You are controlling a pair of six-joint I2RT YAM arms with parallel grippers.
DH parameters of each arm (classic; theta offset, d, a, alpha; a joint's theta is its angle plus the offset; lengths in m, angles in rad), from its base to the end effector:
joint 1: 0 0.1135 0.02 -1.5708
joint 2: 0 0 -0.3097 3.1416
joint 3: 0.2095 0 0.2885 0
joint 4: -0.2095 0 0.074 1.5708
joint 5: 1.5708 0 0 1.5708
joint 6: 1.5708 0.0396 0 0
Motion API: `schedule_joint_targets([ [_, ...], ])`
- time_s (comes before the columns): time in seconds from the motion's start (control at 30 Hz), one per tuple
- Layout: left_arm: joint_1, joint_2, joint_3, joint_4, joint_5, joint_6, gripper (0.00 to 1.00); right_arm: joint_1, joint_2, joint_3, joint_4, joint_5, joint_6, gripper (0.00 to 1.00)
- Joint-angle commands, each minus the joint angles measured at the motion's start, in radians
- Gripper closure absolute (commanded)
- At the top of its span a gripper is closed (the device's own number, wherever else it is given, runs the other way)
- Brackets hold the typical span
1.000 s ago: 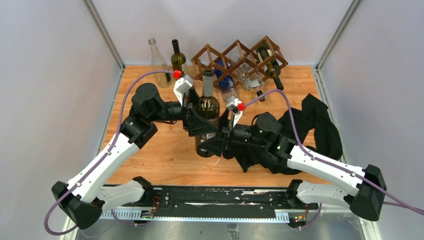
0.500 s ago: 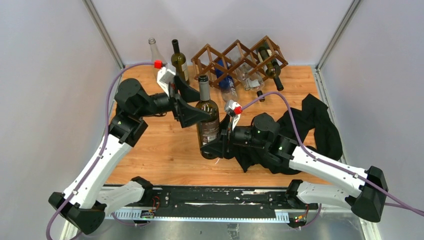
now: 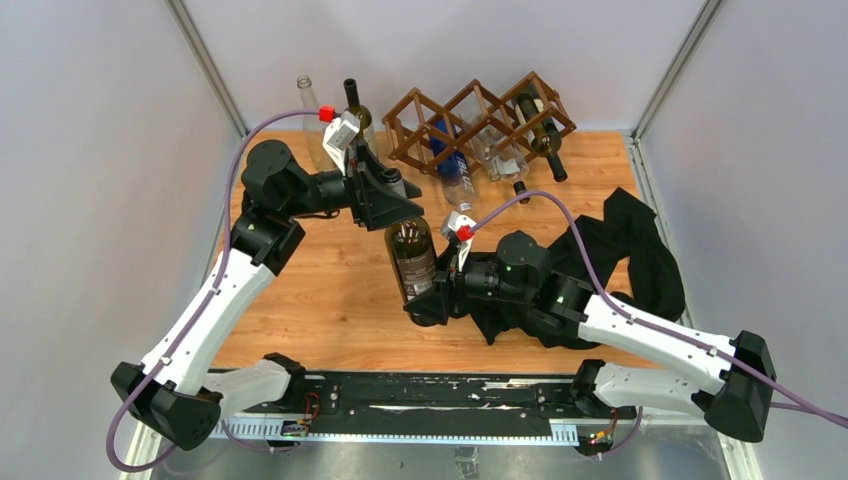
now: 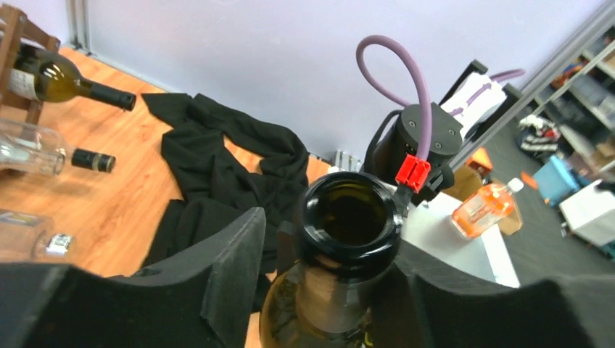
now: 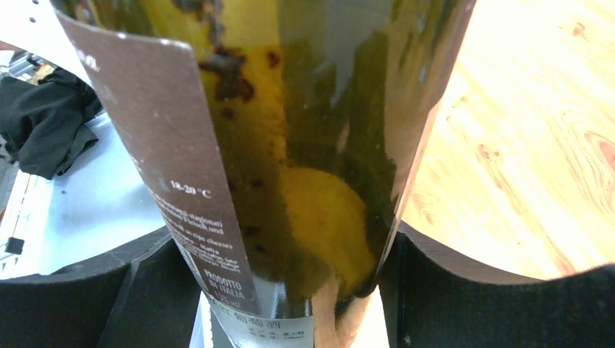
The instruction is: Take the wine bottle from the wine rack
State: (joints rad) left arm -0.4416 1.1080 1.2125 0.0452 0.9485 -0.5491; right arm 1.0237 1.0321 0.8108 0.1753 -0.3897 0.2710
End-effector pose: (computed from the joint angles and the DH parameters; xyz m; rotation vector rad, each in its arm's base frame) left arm 0.2142 -0.1368 0.4942 0.7770 1.4775 -1.4394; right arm 0.1225 0.2300 0.3708 -0.9496 1.5059 1.2830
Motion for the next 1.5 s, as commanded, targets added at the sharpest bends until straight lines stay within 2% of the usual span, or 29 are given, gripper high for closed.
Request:
schedule_joint_targets([
  [0.0,0.005,-0.008,0.033,-0.088,0.019,0.088,0.54,0.016,-0.016,0.031,0.073,0.031,-0.035,1.0],
  [0.07,0.006,-0.005,0.046,-0.158,0.006,0.163,0.76,0.015,-0.012,0.031,0.066,0.044,-0.036,0.98],
  [0.13,0.007,-0.001,0.066,-0.241,-0.019,0.246,0.97,0.015,-0.01,0.031,0.054,0.069,-0.032,0.79],
  [0.2,0.011,0.006,0.079,-0.298,-0.026,0.314,1.0,0.015,-0.011,0.028,0.046,0.109,-0.02,0.51],
  [0.27,0.019,0.016,0.093,-0.322,-0.025,0.352,1.0,0.014,-0.02,0.019,0.041,0.145,-0.014,0.16],
  [0.3,0.024,0.026,0.103,-0.342,-0.025,0.371,1.0,0.015,-0.026,0.012,0.041,0.163,-0.016,0.13],
  [0.53,0.109,0.152,0.269,-0.547,-0.049,0.607,1.0,0.015,-0.088,-0.01,-0.086,0.261,-0.011,0.11],
  [0.67,0.184,0.217,0.321,-0.558,-0.079,0.697,1.0,0.015,-0.19,-0.043,-0.168,0.339,0.029,0.1],
  [0.8,0.254,0.284,0.345,-0.534,-0.102,0.764,1.0,0.015,-0.28,-0.032,-0.33,0.46,0.091,0.08],
  [1.0,0.334,0.359,0.321,-0.42,-0.141,0.817,1.0,0.015,-0.335,0.059,-0.623,0.565,0.207,0.07],
  [1.17,0.352,0.411,0.302,-0.335,-0.185,0.904,1.0,0.015,-0.292,0.172,-0.848,0.722,0.319,0.07],
  [1.27,0.366,0.446,0.283,-0.226,-0.206,0.887,1.0,0.015,-0.269,0.207,-0.866,0.787,0.322,0.06],
  [1.47,0.383,0.519,0.277,-0.072,-0.205,0.815,1.0,0.015,-0.291,0.18,-0.782,0.889,0.318,0.04],
])
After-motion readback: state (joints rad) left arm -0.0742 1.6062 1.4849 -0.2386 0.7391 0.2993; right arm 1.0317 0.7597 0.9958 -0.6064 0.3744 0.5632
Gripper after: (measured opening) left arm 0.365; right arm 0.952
